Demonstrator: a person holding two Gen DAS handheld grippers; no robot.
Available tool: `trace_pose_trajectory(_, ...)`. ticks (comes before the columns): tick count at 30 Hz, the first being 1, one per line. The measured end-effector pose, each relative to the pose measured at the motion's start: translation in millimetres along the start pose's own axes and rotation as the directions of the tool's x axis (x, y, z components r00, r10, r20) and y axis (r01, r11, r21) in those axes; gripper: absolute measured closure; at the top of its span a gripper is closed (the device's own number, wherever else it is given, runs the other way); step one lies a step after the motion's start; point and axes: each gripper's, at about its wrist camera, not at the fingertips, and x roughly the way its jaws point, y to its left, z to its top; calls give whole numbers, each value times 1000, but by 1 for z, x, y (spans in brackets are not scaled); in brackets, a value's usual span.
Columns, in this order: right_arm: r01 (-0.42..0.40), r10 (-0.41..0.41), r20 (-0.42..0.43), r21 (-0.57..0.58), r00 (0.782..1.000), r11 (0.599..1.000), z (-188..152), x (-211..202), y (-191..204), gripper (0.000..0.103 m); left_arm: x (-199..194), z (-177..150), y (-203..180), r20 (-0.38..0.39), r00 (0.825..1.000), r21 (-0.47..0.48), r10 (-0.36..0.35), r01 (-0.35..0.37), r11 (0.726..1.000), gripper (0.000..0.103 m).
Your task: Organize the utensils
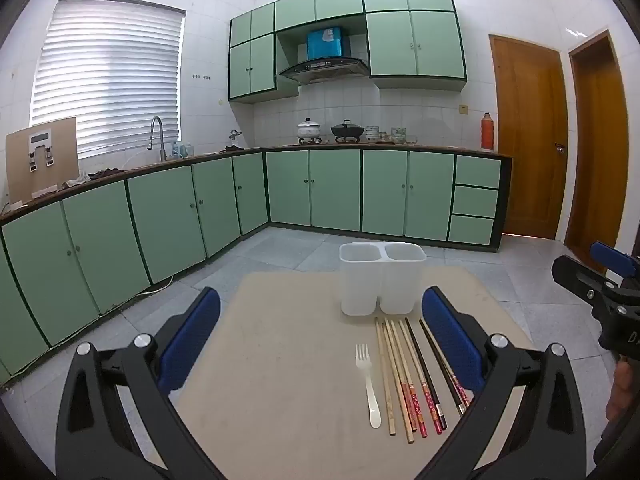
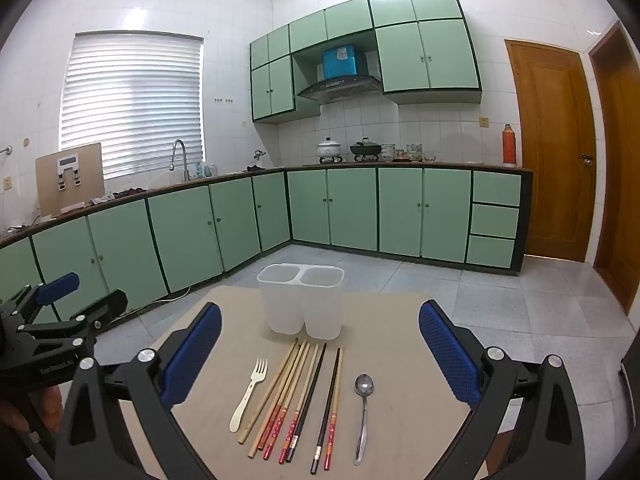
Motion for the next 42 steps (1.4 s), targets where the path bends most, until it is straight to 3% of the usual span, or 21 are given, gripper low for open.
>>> trace_pose_trajectory(42,2,-2,-13,7,1000,1000,-2,3,1,6,8,0,3,-8,1000,-3,12,-12,1000,5)
